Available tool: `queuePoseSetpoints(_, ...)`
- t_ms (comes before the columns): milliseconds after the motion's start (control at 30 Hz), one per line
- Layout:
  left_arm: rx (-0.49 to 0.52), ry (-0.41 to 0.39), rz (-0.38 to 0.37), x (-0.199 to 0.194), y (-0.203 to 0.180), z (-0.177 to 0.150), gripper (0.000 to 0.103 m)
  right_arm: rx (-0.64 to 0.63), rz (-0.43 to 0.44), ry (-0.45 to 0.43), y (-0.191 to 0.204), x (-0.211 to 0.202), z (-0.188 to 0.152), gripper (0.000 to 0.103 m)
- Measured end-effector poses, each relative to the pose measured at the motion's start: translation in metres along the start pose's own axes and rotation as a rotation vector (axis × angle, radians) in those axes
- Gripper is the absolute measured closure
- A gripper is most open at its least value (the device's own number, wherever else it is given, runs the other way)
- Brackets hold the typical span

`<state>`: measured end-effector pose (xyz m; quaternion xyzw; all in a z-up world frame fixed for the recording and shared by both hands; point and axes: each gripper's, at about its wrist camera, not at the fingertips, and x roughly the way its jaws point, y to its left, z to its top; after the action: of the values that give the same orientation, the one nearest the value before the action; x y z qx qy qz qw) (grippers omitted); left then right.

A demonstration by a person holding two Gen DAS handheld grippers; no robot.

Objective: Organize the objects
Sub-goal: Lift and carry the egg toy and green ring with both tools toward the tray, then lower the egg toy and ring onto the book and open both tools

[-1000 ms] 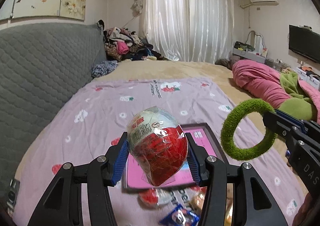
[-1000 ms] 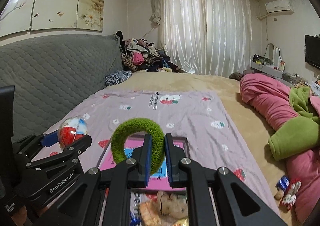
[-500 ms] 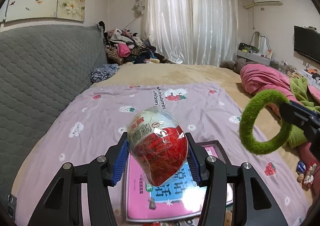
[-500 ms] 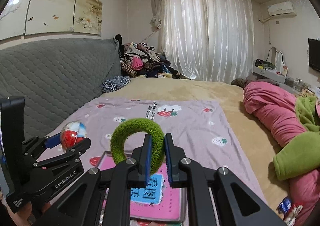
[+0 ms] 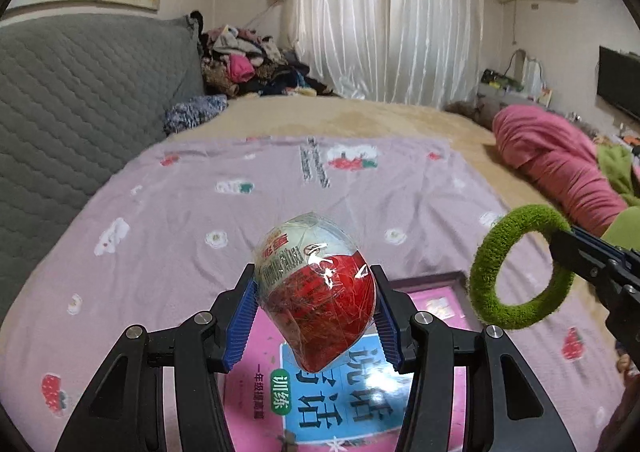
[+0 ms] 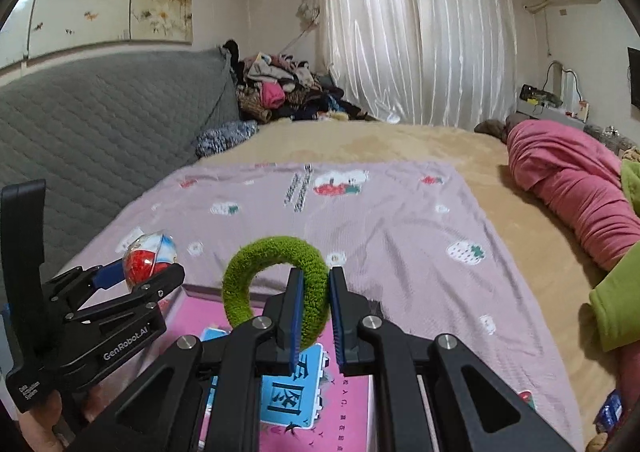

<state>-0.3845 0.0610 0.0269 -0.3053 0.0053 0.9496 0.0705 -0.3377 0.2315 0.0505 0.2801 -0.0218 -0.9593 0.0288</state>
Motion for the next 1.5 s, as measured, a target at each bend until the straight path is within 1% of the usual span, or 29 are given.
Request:
queuePoseSetpoints(200, 0.001, 0.064, -0.018, 0.048, 0.000, -0.023, 0.048, -0.011, 0.006, 0.087, -0.006, 0.051, -0.016, 0.090)
queuePoseSetpoints(300, 0.010, 0.077, -0.012, 0.064, 0.000, -0.032, 0.048, -0.007, -0.002, 0.123, -0.009, 0.071, -0.024, 0.090)
queuePoseSetpoints(367, 0.004, 0.090, -0.023, 0.071, 0.003, -0.036, 0.048, -0.015, -0.009, 0.151, -0.010, 0.085, -0.029, 0.090)
queuePoseSetpoints(533, -0.006, 0.110, -0.042, 0.082, 0.008, -0.039, 0.048, -0.006, 0.004, 0.207, -0.013, 0.110, -0.040, 0.090)
queuePoseSetpoints(600, -0.001, 0.120, -0.040, 0.087, 0.007, -0.039, 0.048, -0.010, -0.001, 0.230, -0.013, 0.118, -0.043, 0.090)
queuePoseSetpoints(667, 0.005, 0.130, -0.033, 0.089, 0.006, -0.039, 0.048, -0.012, -0.007, 0.241, -0.013, 0.124, -0.045, 0.090)
queuePoseSetpoints(867, 0.002, 0.209, -0.043, 0.104, 0.010, -0.043, 0.048, -0.030, -0.042, 0.304, -0.012, 0.143, -0.051, 0.090)
queuePoseSetpoints(933, -0.004, 0.240, -0.051, 0.112, 0.012, -0.047, 0.048, -0.035, -0.048, 0.321, -0.010, 0.148, -0.052, 0.090)
queuePoseSetpoints(1100, -0.029, 0.289, -0.071, 0.124, 0.019, -0.053, 0.048, -0.043, -0.062, 0.349, -0.009, 0.155, -0.059, 0.090)
queuePoseSetpoints(1300, -0.038, 0.304, -0.086, 0.126, 0.020, -0.055, 0.048, -0.040, -0.081, 0.389, -0.011, 0.167, -0.068, 0.090)
queuePoseSetpoints(1500, -0.047, 0.312, -0.083, 0.128, 0.022, -0.055, 0.048, -0.046, -0.087, 0.390, -0.011, 0.170, -0.070, 0.090)
